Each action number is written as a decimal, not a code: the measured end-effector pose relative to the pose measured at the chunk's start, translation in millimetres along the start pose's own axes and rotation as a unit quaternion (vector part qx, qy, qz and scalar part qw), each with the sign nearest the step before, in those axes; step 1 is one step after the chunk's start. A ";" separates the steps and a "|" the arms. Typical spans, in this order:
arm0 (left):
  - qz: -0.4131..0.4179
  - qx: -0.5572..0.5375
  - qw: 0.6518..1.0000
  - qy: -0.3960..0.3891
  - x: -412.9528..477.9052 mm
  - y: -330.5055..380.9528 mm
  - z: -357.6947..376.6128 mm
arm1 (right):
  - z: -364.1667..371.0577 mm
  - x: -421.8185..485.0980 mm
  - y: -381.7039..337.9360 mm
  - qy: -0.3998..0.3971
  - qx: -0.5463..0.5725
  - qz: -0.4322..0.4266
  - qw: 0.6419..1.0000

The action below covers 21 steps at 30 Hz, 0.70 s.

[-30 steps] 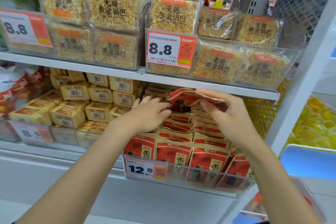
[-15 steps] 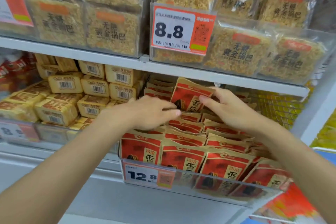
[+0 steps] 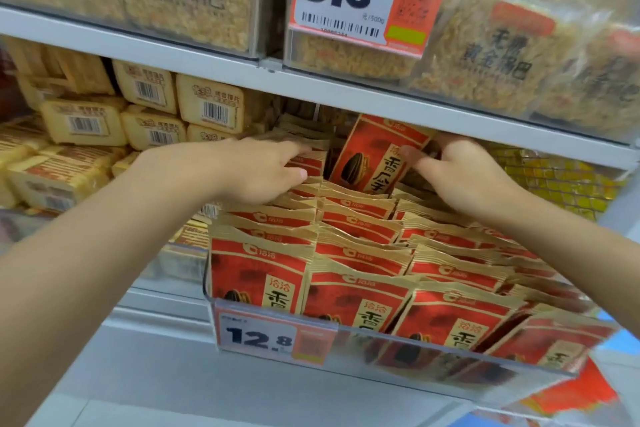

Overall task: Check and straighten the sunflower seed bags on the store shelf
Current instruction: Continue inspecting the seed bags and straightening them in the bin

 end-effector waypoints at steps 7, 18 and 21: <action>0.011 -0.027 0.991 0.131 1.6 8.0 -9.6 | 18.3 2.1 -14.8 -0.108 -0.048 -0.036 0.992; 0.085 -0.102 0.989 0.064 15.4 19.1 4.3 | 27.6 15.9 -30.8 -0.168 -0.120 -0.095 0.974; 0.076 -0.061 0.994 0.050 17.5 16.2 6.9 | 21.2 16.4 -24.5 -0.141 -0.046 -0.042 0.988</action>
Point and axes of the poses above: each hand's wrist, its own x-axis towards the middle knuckle, its own z-axis out of the palm, y = z × x, the point moved 4 cm from there along x, towards the middle knuckle, and after that the axes turned 8 degrees about y, right-handed, at the moved point
